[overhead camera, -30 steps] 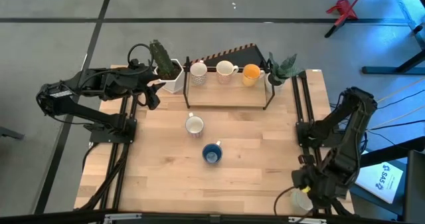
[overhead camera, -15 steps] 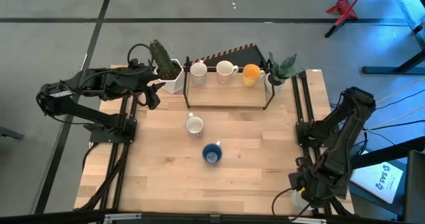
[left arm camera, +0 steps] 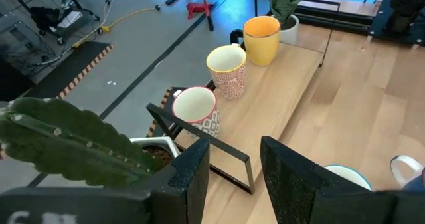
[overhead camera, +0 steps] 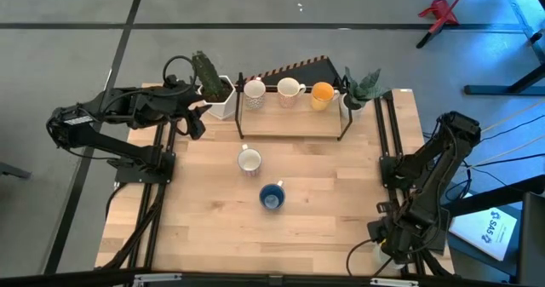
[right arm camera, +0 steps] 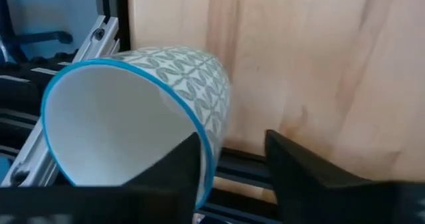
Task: Place coffee mugs
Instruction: Put the green patterned mug on the shelf
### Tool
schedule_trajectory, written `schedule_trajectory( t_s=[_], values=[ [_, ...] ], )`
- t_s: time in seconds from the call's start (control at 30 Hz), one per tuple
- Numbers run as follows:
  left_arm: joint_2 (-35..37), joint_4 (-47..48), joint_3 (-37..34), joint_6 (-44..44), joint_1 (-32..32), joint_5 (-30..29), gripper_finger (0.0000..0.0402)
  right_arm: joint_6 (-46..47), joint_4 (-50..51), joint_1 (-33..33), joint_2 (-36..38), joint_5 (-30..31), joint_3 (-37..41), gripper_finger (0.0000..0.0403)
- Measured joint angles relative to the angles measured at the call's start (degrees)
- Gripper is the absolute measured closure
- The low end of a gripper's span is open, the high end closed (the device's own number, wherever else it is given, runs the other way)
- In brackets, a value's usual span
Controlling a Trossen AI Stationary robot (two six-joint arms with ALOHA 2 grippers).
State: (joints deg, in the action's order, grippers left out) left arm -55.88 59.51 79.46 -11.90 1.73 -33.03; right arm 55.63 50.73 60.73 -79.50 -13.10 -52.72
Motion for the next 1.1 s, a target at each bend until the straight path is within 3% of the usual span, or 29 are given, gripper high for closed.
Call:
schedule_trajectory(
  t_s=[0.2, 0.5, 0.67, 0.83, 1.1],
  values=[
    [0.01, 0.01, 0.00, 0.33, 0.01, -0.57, 0.0272, -0.16, -0.18, -0.97, 0.00, -1.95, 0.05, 0.0385],
    [0.00, 0.07, 0.00, 0.50, 0.01, -0.66, 0.0272, -5.70, 0.66, -10.25, -0.07, -1.24, -1.25, 0.0398],
    [0.00, 0.37, 0.00, 0.52, 0.01, -0.64, 0.0272, -18.20, 11.45, -21.64, -0.07, -0.57, -5.83, 0.0400],
    [0.00, 0.46, 0.00, 1.94, 0.01, -0.62, 0.0272, -37.40, 23.79, -38.23, -0.20, 1.06, -10.71, 0.0401],
    [0.00, 0.48, 0.00, 2.03, 0.01, -0.62, 0.0272, -63.70, 26.46, -62.64, -5.44, 9.50, -21.28, 0.0402]
  ],
)
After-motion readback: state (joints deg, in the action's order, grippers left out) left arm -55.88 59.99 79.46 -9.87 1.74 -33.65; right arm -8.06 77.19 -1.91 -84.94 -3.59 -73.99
